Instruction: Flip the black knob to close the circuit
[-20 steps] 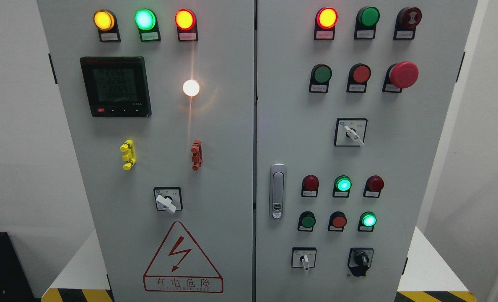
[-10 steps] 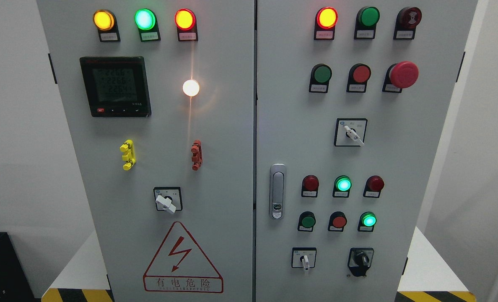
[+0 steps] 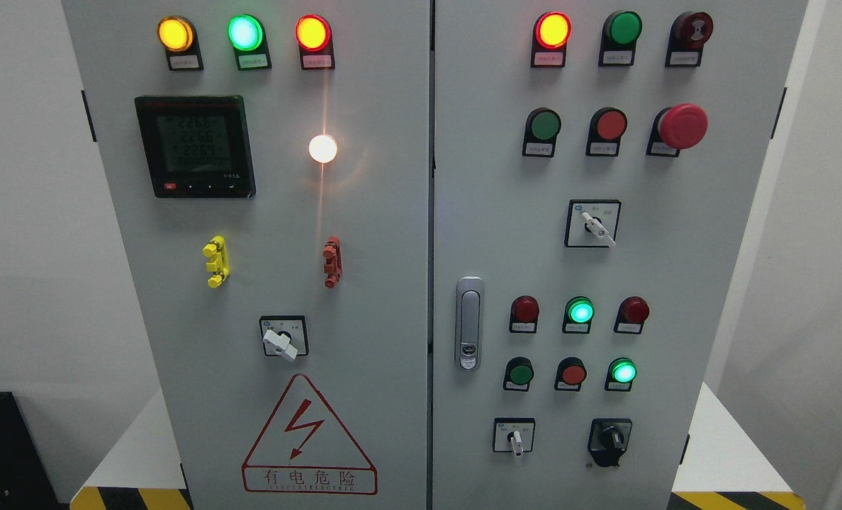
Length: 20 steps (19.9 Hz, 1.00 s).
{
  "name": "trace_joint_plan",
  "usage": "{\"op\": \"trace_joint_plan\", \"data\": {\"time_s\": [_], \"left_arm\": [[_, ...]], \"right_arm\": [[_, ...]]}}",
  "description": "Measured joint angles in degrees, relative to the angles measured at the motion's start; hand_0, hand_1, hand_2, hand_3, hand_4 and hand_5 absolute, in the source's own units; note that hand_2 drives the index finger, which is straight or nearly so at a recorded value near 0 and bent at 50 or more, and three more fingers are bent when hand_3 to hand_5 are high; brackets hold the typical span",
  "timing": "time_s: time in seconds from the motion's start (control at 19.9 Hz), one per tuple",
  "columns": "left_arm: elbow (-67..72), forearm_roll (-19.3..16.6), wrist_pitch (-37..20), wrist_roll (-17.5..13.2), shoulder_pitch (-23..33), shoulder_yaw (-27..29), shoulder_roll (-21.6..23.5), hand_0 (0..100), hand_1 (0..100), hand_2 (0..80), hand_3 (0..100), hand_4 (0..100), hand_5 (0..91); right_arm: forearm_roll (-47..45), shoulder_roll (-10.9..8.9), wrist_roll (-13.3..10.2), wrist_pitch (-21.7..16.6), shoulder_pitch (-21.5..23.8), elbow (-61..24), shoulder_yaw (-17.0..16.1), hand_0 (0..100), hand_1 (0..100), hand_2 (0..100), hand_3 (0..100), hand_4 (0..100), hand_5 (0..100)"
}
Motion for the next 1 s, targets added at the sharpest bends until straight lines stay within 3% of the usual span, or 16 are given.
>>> {"op": "trace_joint_plan", "data": {"time_s": [0.3, 1.0], "left_arm": [[0.01, 0.00, 0.00, 0.00, 0.00, -0.01, 0.00, 12, 56, 0.0, 0, 0, 0.0], [0.00, 0.00, 0.00, -0.02, 0.00, 0.00, 0.00, 12, 56, 0.0, 0, 0, 0.0]], "right_arm": [[2.18, 0.25, 1.97, 0.51, -3.12, -0.92, -0.46, 0, 0, 91, 100, 97, 99], [5.29, 0.50, 2.66, 2.25, -9.39, 1.46, -0.85, 0, 0, 91, 100, 97, 99]]}}
